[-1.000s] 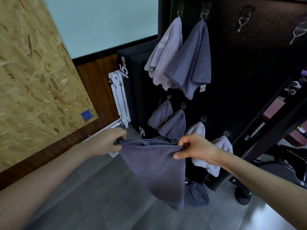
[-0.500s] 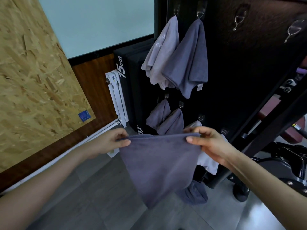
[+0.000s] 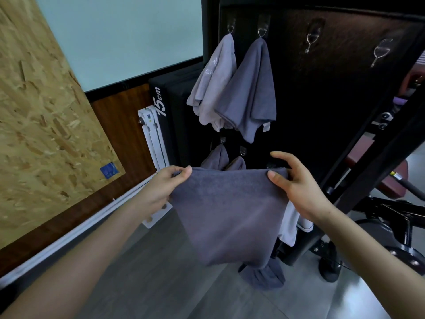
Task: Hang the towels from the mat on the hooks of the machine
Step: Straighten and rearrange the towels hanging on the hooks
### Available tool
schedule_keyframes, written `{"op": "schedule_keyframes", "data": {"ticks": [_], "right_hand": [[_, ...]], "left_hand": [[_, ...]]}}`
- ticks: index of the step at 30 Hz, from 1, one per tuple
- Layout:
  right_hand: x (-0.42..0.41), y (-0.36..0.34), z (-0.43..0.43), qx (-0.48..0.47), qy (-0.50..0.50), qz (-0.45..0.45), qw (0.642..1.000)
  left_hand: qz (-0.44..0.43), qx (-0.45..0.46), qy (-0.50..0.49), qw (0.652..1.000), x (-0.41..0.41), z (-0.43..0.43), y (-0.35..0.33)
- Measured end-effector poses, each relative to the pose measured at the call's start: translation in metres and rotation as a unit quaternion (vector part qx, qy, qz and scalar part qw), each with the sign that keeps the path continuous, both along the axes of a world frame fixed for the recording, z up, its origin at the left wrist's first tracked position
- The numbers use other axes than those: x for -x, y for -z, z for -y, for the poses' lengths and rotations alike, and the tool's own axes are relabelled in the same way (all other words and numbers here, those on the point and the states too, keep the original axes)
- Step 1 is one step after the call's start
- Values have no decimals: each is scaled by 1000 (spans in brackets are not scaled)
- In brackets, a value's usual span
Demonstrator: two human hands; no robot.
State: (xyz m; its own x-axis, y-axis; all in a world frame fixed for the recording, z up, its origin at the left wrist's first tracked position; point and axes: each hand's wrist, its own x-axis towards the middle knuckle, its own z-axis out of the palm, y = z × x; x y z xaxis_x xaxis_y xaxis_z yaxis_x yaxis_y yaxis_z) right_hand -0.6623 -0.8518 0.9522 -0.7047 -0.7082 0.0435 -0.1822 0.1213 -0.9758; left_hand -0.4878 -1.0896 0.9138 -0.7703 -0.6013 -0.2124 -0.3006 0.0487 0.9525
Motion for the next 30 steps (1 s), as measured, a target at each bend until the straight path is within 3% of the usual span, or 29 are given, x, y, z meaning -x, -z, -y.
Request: {"op": "schedule_keyframes", "data": {"ticks": [2,5,8,13,15,18,23,30], "right_hand": [[2,-10,1,7,14,15,1000],[2,-23,0,12,12,23,1000],[3,-31,-2,12,1,9,1000],[16,-49,-9,66,0,93,993],[21,-55,-10,87,17,111,990],[29,-62,-12,116,53,150,980],[38,-64,-13,131,80,190,970],[58,-63,-17,122,118,230,958]], "left_hand": [[7,-62,62,996,-1,8,-9],[77,-67,177,979,-1,7,-20],[87,-110,198,970,0,2,-22],[-119,-295,140,938,-1,-16,-19],[-172,-329,113,922,1,-21,-18],[-170,-295,153,928,4,-30,-23],[-23,-97,180,979,14,-46,-6],[-55,-93,155,982,33,-65,-1]]}}
